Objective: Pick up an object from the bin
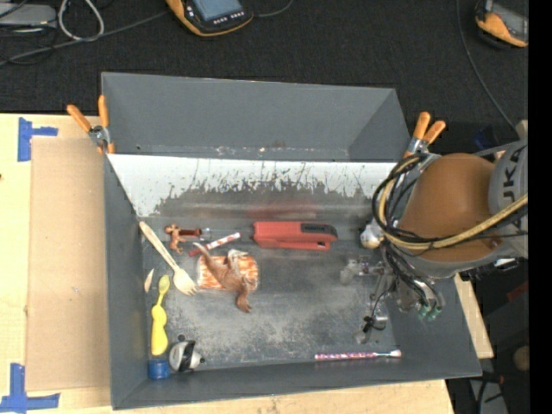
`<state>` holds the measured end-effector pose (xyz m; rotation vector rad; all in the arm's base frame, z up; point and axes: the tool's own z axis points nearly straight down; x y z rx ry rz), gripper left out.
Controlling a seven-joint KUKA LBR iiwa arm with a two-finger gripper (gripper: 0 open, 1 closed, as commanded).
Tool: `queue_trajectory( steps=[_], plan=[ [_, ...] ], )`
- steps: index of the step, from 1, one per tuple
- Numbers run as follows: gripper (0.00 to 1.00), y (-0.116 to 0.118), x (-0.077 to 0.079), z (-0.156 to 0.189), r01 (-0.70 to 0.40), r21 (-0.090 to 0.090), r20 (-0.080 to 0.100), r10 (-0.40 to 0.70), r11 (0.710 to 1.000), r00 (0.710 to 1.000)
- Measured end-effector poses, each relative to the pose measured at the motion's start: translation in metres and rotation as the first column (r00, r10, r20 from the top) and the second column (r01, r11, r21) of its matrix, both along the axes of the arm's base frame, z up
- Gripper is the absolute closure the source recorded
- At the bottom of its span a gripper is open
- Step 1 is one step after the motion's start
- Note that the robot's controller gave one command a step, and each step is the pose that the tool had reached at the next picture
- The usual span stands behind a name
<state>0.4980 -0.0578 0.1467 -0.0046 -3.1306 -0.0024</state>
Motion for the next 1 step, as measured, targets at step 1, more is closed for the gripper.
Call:
queue_trajectory(
  steps=[1],
  plan=[
    [0.00, 0.0001, 0.0016, 0.0043, -0.002, -0.001, 0.008, 0.002, 1.000, 1.000]
  ],
)
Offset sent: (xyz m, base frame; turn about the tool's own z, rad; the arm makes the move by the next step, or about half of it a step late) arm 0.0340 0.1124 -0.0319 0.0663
